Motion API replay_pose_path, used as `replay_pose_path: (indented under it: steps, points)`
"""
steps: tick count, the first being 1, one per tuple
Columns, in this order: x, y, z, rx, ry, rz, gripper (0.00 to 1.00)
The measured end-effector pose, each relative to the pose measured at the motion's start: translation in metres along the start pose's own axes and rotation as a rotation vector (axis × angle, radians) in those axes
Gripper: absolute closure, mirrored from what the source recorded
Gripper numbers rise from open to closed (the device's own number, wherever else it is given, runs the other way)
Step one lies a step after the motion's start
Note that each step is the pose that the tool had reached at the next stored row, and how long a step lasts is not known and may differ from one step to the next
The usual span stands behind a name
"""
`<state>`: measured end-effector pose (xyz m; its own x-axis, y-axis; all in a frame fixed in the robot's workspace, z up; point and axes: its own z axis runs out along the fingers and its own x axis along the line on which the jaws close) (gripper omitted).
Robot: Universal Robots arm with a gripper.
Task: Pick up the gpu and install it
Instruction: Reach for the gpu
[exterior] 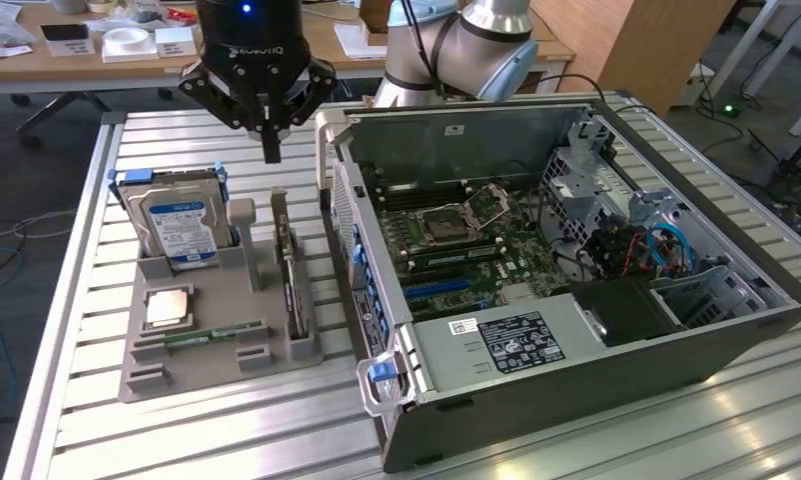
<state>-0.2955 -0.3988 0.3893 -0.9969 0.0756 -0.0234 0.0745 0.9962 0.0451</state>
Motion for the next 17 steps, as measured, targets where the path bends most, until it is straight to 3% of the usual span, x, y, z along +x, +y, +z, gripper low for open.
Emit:
replay_pose_path:
  steps: [7,17]
  points:
    - [0.000,-0.0028,-0.0002,0.0006,0.0001,0.000,0.89]
    - [-0.002,-0.0215,-0.0010,0.0026,-0.0001,0.000,0.89]
